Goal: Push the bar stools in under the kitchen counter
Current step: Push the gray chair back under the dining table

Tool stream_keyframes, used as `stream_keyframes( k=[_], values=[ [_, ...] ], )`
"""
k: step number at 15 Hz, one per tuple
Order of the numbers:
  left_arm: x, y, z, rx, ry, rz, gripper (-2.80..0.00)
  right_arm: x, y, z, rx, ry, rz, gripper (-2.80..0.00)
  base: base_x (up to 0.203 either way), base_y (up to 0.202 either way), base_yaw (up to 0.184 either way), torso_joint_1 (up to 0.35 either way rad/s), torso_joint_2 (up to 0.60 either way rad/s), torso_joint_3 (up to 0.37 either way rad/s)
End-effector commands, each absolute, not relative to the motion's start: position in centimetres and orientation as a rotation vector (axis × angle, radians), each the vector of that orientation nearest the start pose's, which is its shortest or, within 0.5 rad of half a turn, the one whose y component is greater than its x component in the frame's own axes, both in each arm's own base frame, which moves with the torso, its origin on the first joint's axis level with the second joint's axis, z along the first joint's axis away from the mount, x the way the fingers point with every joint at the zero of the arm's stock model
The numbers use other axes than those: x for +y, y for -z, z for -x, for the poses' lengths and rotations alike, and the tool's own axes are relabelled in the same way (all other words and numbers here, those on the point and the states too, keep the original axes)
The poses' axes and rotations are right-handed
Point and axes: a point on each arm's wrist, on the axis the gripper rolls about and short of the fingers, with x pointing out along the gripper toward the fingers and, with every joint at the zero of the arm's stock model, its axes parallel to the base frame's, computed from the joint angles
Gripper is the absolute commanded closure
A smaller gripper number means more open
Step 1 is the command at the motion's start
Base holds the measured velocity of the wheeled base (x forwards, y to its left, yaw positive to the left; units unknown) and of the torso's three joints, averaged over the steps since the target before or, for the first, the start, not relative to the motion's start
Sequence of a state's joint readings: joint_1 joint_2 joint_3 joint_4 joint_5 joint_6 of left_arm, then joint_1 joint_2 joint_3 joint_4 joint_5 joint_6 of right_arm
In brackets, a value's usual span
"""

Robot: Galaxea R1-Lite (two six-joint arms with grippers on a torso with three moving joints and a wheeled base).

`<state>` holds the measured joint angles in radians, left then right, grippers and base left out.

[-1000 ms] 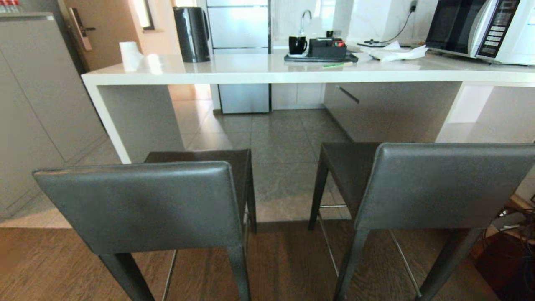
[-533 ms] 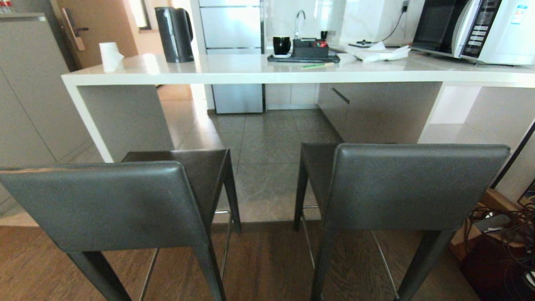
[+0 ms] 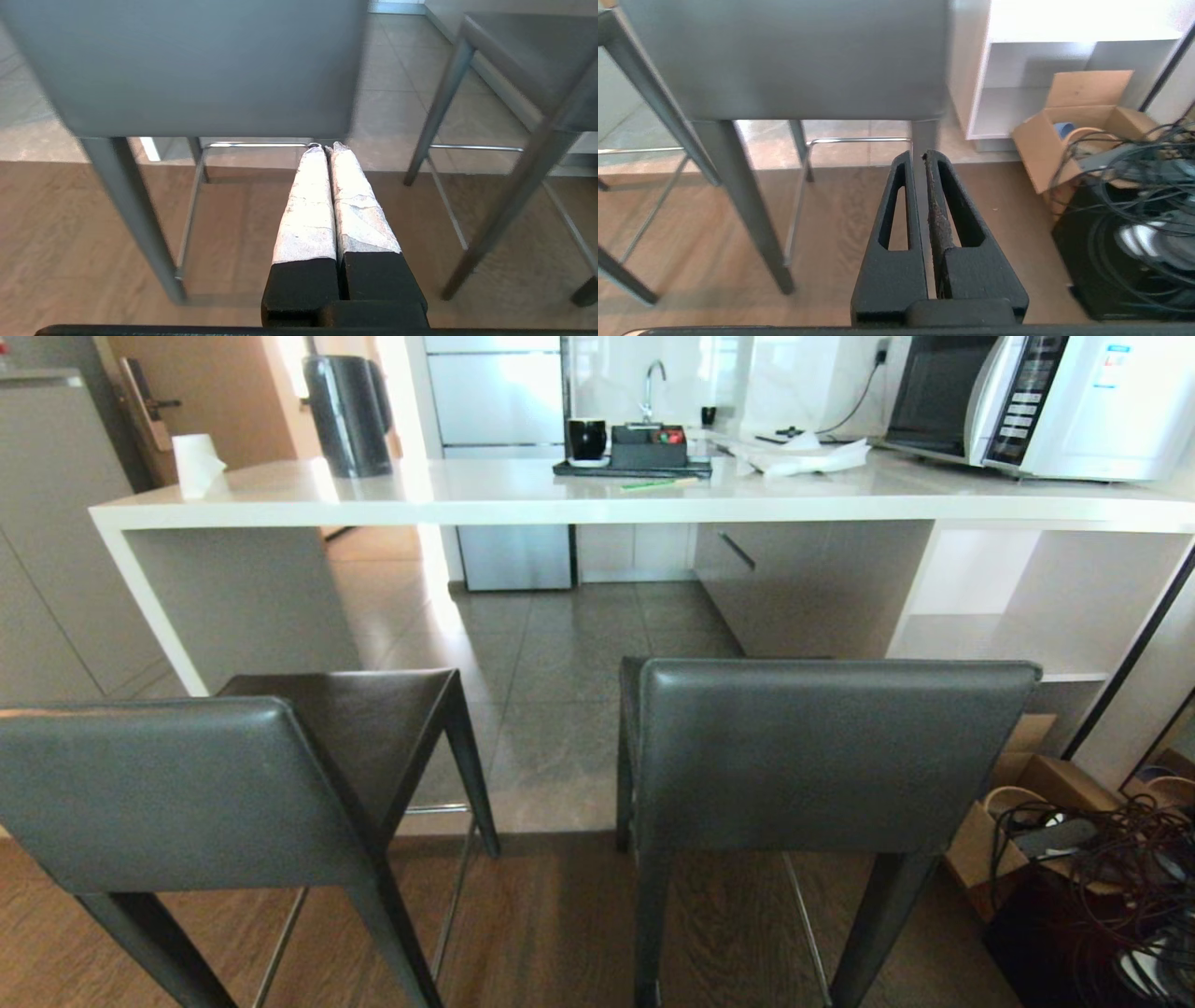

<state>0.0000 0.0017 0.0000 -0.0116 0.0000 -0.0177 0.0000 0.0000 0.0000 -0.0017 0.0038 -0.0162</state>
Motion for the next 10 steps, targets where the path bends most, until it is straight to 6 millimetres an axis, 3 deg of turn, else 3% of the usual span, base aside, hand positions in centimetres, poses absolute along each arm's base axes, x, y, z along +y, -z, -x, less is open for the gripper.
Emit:
stream_keyframes(
  k=[1, 10],
  values=[
    [0.00, -7.59, 2.24, -0.007, 0.000, 0.019, 0.00, 0.01, -7.57, 2.27, 0.000, -0.005, 0.017, 0.00, 0.000, -0.192, 0.001, 0.002, 0.00, -0.002],
    [0.00, -7.60, 2.23, -0.006, 0.000, 0.018, 0.00, 0.01, -7.57, 2.27, 0.000, -0.005, 0.017, 0.00, 0.000, -0.194, 0.002, 0.001, 0.00, 0.002]
  ],
)
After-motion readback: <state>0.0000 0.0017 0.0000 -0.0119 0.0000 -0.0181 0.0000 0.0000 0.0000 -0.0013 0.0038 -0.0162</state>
